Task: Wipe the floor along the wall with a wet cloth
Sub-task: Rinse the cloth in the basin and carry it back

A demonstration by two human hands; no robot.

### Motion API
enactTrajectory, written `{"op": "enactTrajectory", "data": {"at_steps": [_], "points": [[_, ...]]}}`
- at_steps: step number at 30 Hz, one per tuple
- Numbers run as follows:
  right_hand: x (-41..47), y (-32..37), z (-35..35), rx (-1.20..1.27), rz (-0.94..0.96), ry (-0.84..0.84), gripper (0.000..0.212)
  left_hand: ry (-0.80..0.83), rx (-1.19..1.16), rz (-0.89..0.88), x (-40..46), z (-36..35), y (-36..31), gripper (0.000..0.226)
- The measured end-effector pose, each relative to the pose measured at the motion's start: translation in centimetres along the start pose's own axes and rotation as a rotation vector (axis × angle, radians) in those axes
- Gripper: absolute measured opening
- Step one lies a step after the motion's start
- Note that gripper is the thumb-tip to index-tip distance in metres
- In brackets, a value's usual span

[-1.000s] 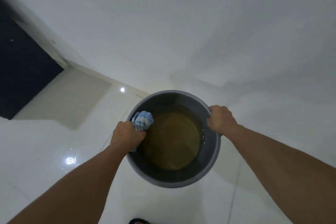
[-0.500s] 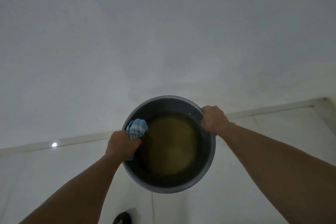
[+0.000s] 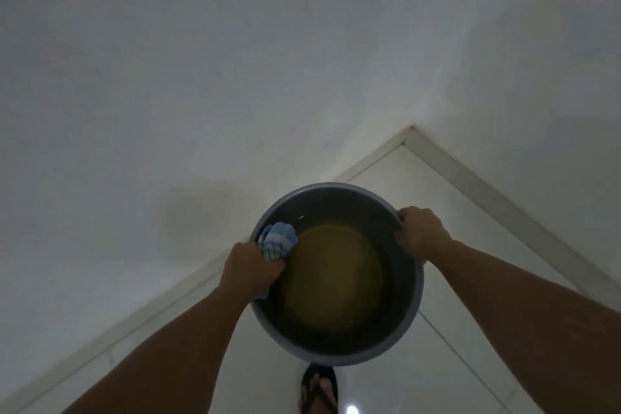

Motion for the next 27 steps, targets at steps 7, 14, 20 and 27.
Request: {"op": "enactTrajectory", "data": {"at_steps": [7,14,20,27], "points": [[9.4,-12.1,2.0,0.084,-0.128,-0.03,0.02,0.061,0.077,-0.12,11.6,-6.7,-11.3,0.032],[18.4,-24.0,2.6,0.162,-0.238,-0.066,0.019,0.147,0.152,-0.231,22.7,-15.3,-21.1,0.03],[25.6,-30.9,1.5,0.23,-0.265,-0.075,0.02,0.173,0.176,-0.212,31.1,-21.5,-25.3,0.021],[32.1,-38.1,-1.6,0.254,-0.322,-0.068,0.019,0.217,0.176,-0.201,38.3,-29.0,-28.8,0.025]]}}
Point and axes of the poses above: each hand's wrist, its own x-axis towards the middle knuckle, its own z-axis out of the back of the hand, y = z × x, the point moved 8 cm from there along x, towards the middle knuckle, and after that the axes turned 4 degrees about y, right-handed, at the moved point
